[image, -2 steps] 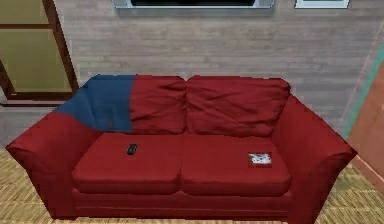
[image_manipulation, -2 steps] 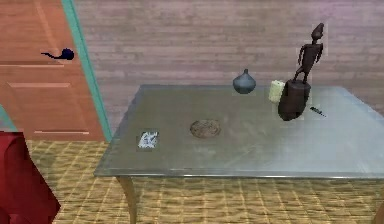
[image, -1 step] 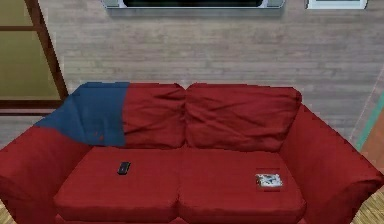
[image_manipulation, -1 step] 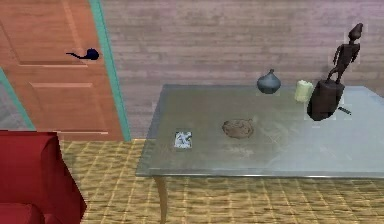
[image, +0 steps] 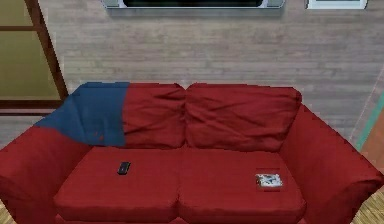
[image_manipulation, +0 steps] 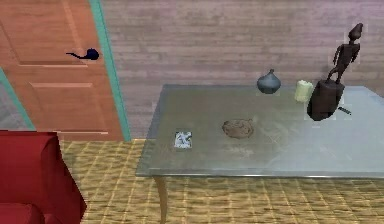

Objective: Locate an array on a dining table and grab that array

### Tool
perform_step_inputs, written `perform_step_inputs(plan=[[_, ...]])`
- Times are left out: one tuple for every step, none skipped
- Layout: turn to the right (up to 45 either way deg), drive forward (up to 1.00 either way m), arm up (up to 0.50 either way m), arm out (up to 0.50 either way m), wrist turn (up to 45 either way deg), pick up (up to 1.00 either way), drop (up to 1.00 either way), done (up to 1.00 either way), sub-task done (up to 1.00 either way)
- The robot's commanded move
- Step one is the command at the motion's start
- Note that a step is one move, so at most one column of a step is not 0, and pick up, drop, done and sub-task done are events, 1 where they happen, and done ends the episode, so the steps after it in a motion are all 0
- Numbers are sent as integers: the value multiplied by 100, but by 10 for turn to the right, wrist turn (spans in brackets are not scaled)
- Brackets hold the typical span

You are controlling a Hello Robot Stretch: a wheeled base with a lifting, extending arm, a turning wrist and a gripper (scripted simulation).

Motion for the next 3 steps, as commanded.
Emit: perform_step_inputs(plan=[[0,0,28,0,0,0,0,0,0],[0,0,0,50,0,0,0,0,0],[0,0,0,0,450,0,0,0,0]])
